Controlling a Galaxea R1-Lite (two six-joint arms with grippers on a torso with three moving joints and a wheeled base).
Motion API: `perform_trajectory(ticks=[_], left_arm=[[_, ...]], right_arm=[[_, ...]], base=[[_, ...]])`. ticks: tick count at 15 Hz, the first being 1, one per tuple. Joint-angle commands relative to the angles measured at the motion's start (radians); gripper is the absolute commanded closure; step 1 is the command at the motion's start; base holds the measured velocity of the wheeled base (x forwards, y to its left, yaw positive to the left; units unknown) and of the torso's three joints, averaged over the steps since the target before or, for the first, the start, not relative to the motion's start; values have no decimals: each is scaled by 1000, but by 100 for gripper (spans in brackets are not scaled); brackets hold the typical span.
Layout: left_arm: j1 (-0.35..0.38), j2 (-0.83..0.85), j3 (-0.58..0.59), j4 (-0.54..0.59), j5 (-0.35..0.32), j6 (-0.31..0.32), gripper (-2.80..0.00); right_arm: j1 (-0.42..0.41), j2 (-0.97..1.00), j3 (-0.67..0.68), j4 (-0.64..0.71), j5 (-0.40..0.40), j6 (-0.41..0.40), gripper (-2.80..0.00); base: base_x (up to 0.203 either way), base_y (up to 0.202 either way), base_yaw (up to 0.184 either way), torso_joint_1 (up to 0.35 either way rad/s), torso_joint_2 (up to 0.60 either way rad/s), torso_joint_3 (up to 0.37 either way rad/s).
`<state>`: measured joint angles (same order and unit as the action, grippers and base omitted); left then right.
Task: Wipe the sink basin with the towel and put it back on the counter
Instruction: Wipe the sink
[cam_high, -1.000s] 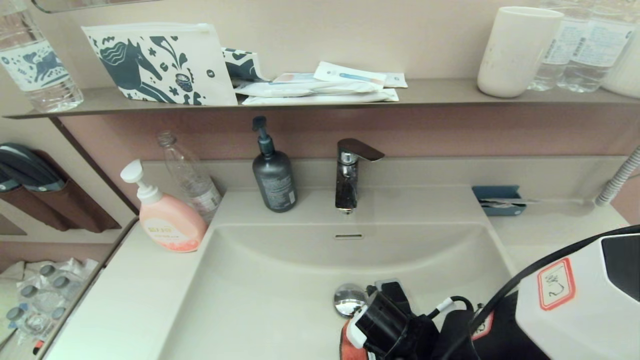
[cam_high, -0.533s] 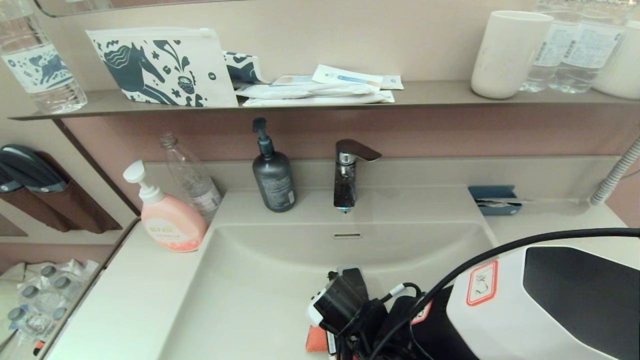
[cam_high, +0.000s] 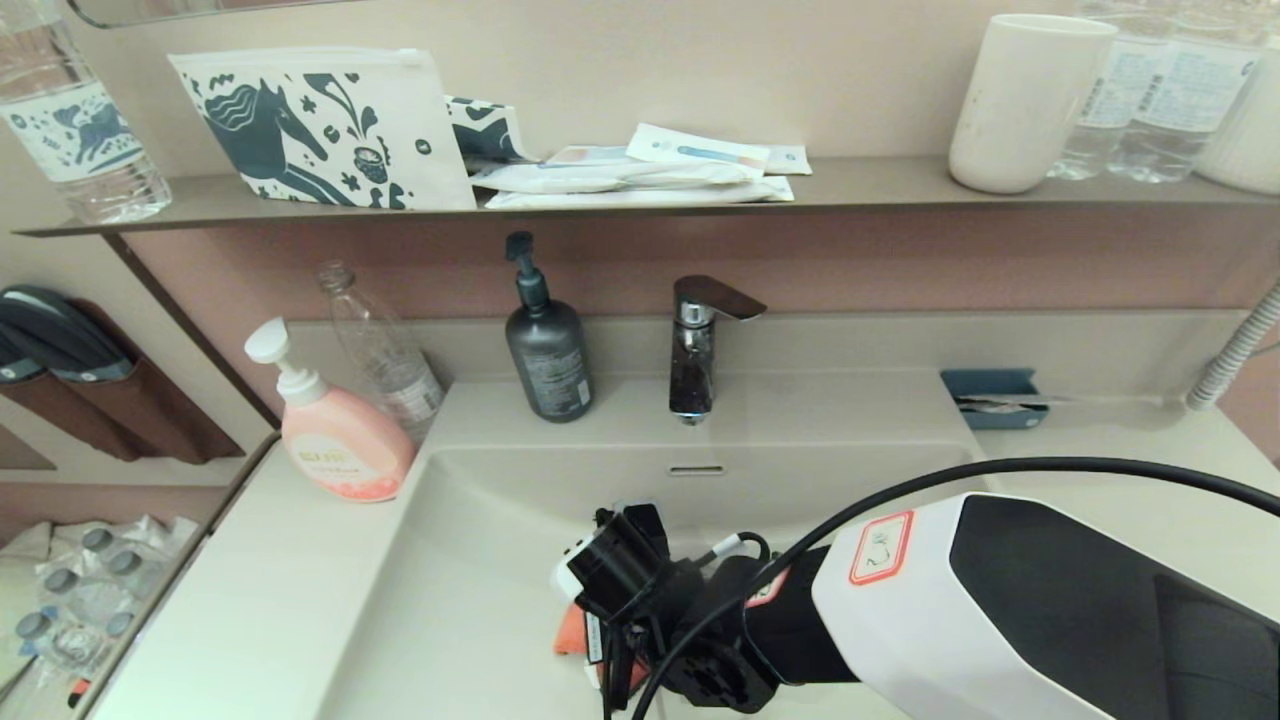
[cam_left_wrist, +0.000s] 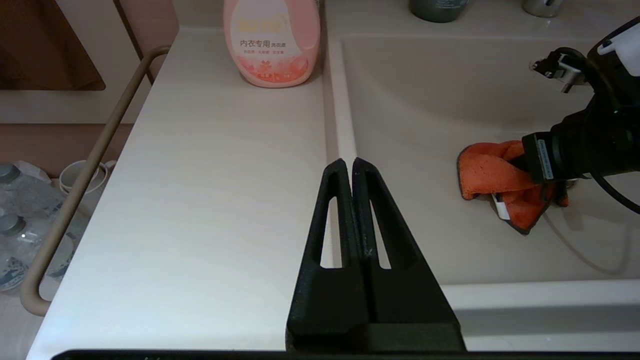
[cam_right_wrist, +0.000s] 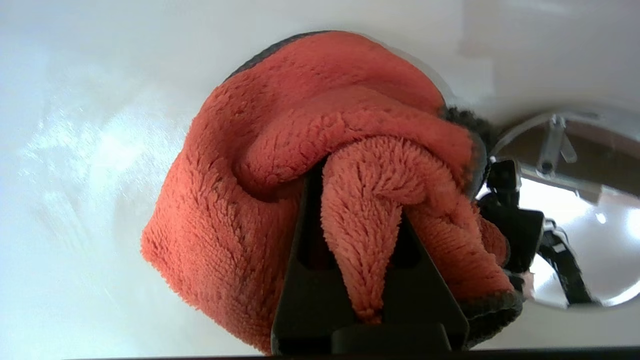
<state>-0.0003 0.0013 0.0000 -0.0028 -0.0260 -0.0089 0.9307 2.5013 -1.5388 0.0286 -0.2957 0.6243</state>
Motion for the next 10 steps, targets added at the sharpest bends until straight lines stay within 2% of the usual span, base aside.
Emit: perform_trajectory(ticks=[1, 4, 7, 10], left_arm=[[0, 0, 0, 0, 0, 0, 0], [0, 0, 0, 0, 0, 0, 0], [0, 0, 0, 0, 0, 0, 0], [0, 0, 0, 0, 0, 0, 0]], right_arm=[[-16, 30, -28, 2, -13, -12, 0], [-32, 36, -59, -25, -42, -23, 0], [-39, 35, -59, -126, -77, -56, 0], [-51, 10, -54, -145, -83, -91, 0]], base=[[0, 0, 0, 0, 0, 0], [0, 0, 0, 0, 0, 0], [0, 0, 0, 0, 0, 0], [0, 0, 0, 0, 0, 0]])
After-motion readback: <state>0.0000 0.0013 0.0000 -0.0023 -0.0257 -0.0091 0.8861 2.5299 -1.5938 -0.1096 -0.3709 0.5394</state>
